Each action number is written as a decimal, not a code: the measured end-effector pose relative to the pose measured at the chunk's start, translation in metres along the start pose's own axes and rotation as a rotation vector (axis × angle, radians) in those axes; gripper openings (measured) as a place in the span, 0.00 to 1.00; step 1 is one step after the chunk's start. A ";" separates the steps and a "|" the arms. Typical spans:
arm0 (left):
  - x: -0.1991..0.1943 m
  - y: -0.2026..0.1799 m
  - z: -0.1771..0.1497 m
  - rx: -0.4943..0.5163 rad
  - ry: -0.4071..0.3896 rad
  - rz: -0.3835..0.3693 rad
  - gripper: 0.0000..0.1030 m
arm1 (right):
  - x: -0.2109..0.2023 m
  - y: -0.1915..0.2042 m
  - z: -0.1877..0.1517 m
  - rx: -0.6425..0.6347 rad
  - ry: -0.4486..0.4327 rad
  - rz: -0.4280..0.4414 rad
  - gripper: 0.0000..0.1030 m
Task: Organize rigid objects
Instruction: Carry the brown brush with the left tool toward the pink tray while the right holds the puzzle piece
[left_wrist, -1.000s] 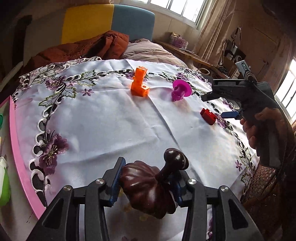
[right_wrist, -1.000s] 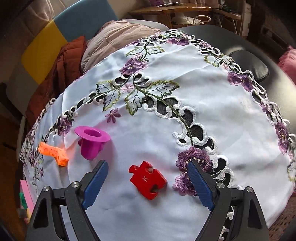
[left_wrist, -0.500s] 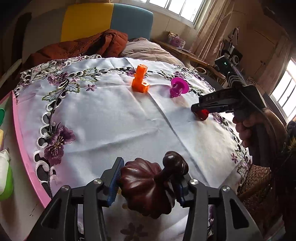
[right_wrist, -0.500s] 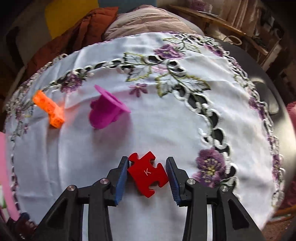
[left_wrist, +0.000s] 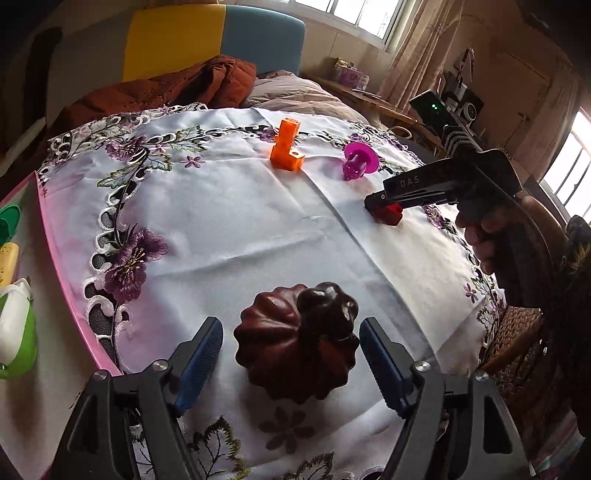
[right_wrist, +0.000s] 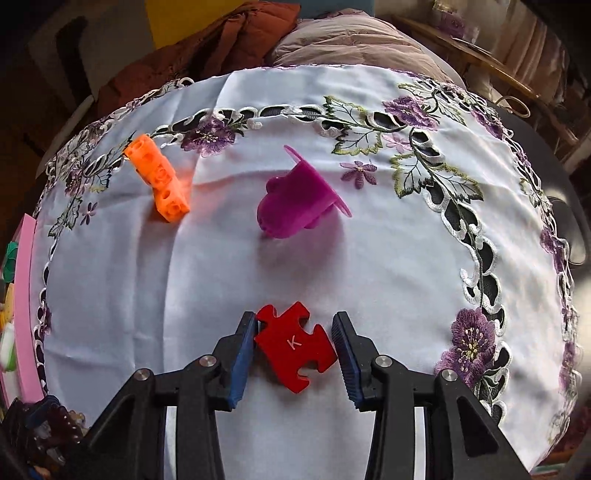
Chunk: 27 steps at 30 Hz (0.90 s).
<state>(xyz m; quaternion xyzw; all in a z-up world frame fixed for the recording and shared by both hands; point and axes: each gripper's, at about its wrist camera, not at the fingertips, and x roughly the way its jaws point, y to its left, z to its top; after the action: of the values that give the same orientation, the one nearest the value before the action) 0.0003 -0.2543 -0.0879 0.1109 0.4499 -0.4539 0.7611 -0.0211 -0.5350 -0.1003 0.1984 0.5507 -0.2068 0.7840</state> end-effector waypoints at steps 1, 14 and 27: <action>0.001 -0.001 0.000 0.001 0.002 0.014 0.78 | -0.002 0.001 -0.001 0.000 0.000 0.000 0.42; 0.011 -0.008 0.001 0.030 0.016 0.082 0.65 | 0.000 0.010 -0.001 -0.050 -0.009 -0.028 0.40; -0.037 -0.001 0.013 -0.036 -0.118 0.166 0.65 | 0.000 0.019 -0.003 -0.081 -0.018 -0.045 0.38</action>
<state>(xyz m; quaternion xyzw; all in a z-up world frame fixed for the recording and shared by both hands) 0.0001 -0.2404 -0.0508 0.1070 0.4017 -0.3868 0.8232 -0.0130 -0.5172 -0.1001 0.1524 0.5559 -0.2034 0.7914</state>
